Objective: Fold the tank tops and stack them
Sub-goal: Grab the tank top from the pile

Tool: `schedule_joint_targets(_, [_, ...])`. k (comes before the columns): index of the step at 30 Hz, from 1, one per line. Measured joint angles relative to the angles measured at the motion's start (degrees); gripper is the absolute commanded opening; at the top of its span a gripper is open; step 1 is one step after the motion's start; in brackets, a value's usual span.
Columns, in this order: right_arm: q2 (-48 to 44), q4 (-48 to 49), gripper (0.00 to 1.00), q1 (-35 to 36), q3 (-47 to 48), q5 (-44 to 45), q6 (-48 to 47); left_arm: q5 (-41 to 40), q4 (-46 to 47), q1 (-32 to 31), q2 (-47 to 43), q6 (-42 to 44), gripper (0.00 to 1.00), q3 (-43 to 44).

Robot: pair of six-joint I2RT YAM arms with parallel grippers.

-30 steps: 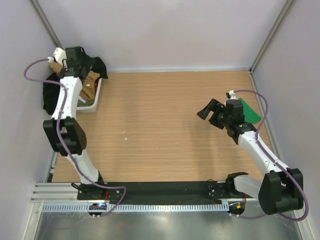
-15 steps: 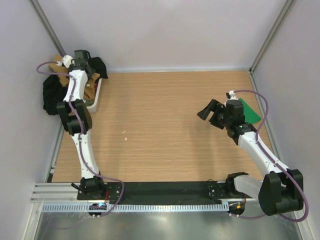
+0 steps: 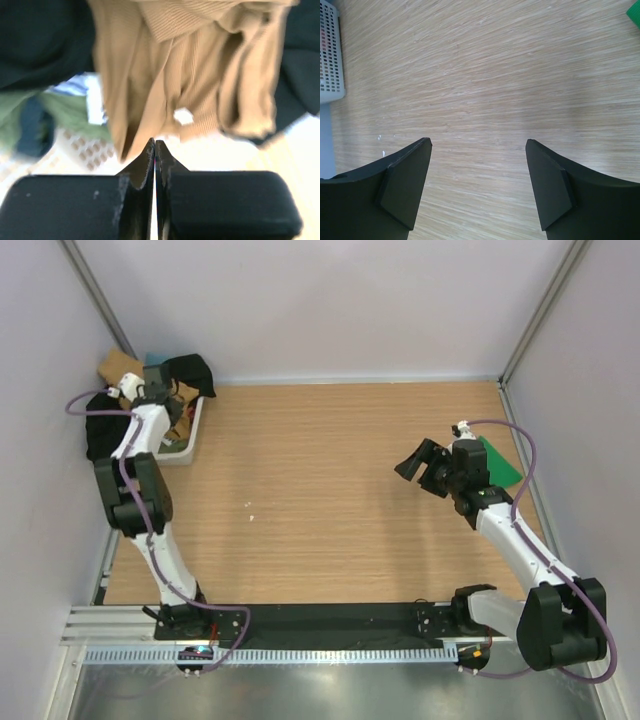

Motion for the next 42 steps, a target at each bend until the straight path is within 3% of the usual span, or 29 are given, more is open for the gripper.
schedule_joint_targets(5, [0.0, 0.0, 0.81, 0.0, 0.0, 0.0, -0.2, -0.5, 7.7, -1.0, -17.6, -2.9, 0.00, -15.1])
schedule_joint_targets(9, [0.0, -0.1, 0.82, 0.0, 0.0, -0.3, -0.2, -2.6, 13.4, -3.8, -29.3, -3.8, 0.00, -19.5])
schedule_joint_targets(11, [0.0, -0.3, 0.82, 0.0, 0.0, -0.4, -0.3, -3.7, 15.0, -5.5, -31.9, -3.8, 0.25, -19.7])
schedule_joint_targets(12, [0.0, -0.4, 0.82, 0.0, 0.0, -0.5, -0.4, -4.1, 15.7, -6.2, -32.5, -3.9, 0.42, -19.4])
schedule_joint_targets(13, [0.0, -0.5, 0.82, 0.0, 0.0, -0.5, -0.4, -4.4, 15.6, -6.6, -32.3, -3.8, 0.73, -18.7])
schedule_joint_targets(15, [0.0, -0.8, 0.82, 0.1, 0.0, -0.6, -0.5, -4.9, 14.9, -6.7, -29.7, -4.2, 0.82, -16.1])
schedule_joint_targets(21, [0.0, -1.7, 0.82, 0.1, 0.0, -0.7, -1.1, -5.5, 10.8, -6.3, -17.0, -3.6, 0.82, -9.4])
schedule_joint_targets(26, [-0.1, -2.2, 0.82, 0.2, 0.0, -0.7, -1.3, -5.7, 2.3, -6.3, -5.3, 0.5, 0.82, 5.2])
schedule_joint_targets(32, [-0.1, -2.2, 0.82, 0.2, 0.0, -0.9, -1.4, -5.6, -1.5, -5.6, -3.8, 5.1, 0.81, 14.1])
schedule_joint_targets(35, [-0.1, -2.2, 0.82, 0.2, 0.0, -1.0, -1.4, -4.8, -0.7, -5.2, -5.8, 6.6, 0.81, 12.7])
schedule_joint_targets(42, [0.4, -2.0, 0.82, 0.2, 0.0, -1.5, -1.4, -1.2, 8.0, -4.8, -17.9, 7.3, 0.83, -4.4])
